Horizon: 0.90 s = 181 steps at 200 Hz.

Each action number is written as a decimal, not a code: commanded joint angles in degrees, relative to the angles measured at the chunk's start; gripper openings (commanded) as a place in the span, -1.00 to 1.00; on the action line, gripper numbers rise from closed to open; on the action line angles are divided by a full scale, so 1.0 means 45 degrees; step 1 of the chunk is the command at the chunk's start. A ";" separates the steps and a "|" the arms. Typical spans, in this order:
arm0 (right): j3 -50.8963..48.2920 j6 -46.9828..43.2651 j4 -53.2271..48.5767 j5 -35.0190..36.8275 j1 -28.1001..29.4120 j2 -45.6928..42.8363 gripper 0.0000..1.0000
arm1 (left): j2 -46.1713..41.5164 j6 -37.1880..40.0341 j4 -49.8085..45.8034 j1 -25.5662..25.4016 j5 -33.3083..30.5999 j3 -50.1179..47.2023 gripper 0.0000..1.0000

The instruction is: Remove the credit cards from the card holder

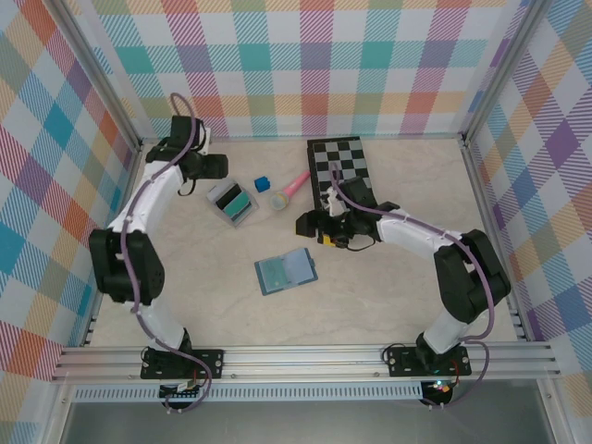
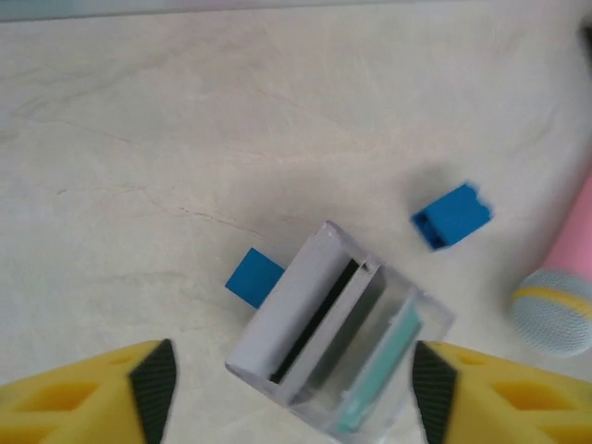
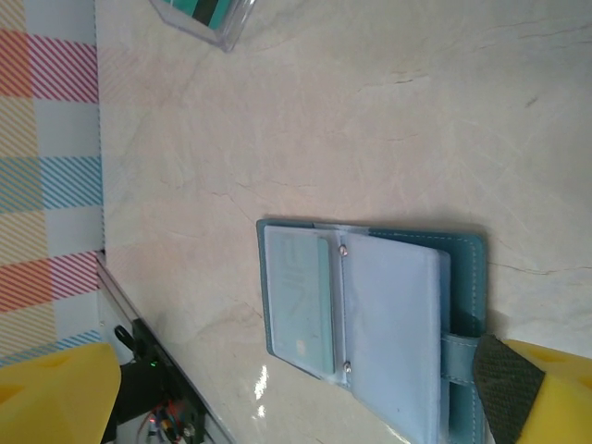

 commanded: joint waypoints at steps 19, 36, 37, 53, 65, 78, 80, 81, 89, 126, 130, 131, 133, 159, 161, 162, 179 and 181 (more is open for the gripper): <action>0.0978 -0.1401 -0.2145 0.2341 0.1468 -0.0010 0.94 | -0.2623 -0.5758 0.0163 0.0142 -0.0740 -0.3188 0.77; 0.1142 -0.1528 -0.2582 0.2998 0.2053 0.0114 0.89 | -0.3677 -0.6588 0.0683 0.0140 -0.0291 -0.4761 0.84; 0.1155 -0.1539 -0.2599 0.3041 0.2087 0.0117 0.89 | -0.3755 -0.6623 0.0717 0.0141 -0.0263 -0.4832 0.84; 0.1299 -0.1532 -0.3006 0.3778 0.2650 0.0260 0.87 | -0.4768 -0.7075 0.1187 0.0130 0.0111 -0.6150 0.94; 0.1408 -0.1515 -0.3244 0.4191 0.3066 0.0411 0.86 | -0.5468 -0.7444 0.1588 0.0142 0.0363 -0.7088 1.00; 0.1636 -0.1492 -0.3537 0.4633 0.3558 0.0709 0.85 | -0.6274 -0.8104 0.2028 0.0136 0.0445 -0.8082 1.00; 0.1715 -0.1491 -0.3594 0.4706 0.3618 0.0750 0.85 | -0.6343 -0.8228 0.2081 0.0141 0.0453 -0.8241 1.00; 0.1735 -0.1501 -0.3623 0.4764 0.3670 0.0796 0.85 | -0.6467 -0.8228 0.2129 0.0142 0.0471 -0.8290 1.00; 0.2001 -0.1511 -0.3878 0.5085 0.4012 0.1058 0.85 | -0.6876 -0.8506 0.2358 0.0130 0.0617 -0.8871 1.00; 0.3746 -0.1559 -0.5274 0.6537 0.5391 0.2849 0.80 | -0.9115 -0.9169 0.2587 0.0123 0.0720 -1.0763 1.00; 0.3938 -0.1550 -0.5369 0.6687 0.5493 0.3034 0.79 | -0.9330 -0.9198 0.2510 0.0123 0.0736 -1.0887 1.00; 0.3969 -0.1550 -0.5399 0.6721 0.5526 0.3070 0.79 | -0.9375 -0.9207 0.2500 0.0123 0.0719 -1.0912 1.00; 0.4071 -0.1555 -0.5446 0.6786 0.5585 0.3166 0.79 | -0.9467 -0.9239 0.2443 0.0123 0.0707 -1.0955 1.00; 0.5111 -0.1551 -0.6094 0.7434 0.6001 0.4231 0.75 | -1.0398 -0.9399 0.1913 0.0118 0.0746 -1.1447 1.00; 0.5191 -0.1550 -0.6157 0.7472 0.6011 0.4306 0.75 | -1.0460 -0.9409 0.1881 0.0122 0.0724 -1.1499 1.00; 0.5230 -0.1550 -0.6174 0.7495 0.6019 0.4341 0.75 | -1.0496 -0.9411 0.1853 0.0113 0.0723 -1.1511 1.00; 0.5794 -0.1528 -0.6527 0.7808 0.6105 0.4864 0.74 | -1.0915 -0.9417 0.1651 0.0119 0.0720 -1.1740 1.00; 0.5845 -0.1520 -0.6582 0.7849 0.6110 0.4904 0.74 | -1.0950 -0.9413 0.1621 0.0127 0.0717 -1.1768 1.00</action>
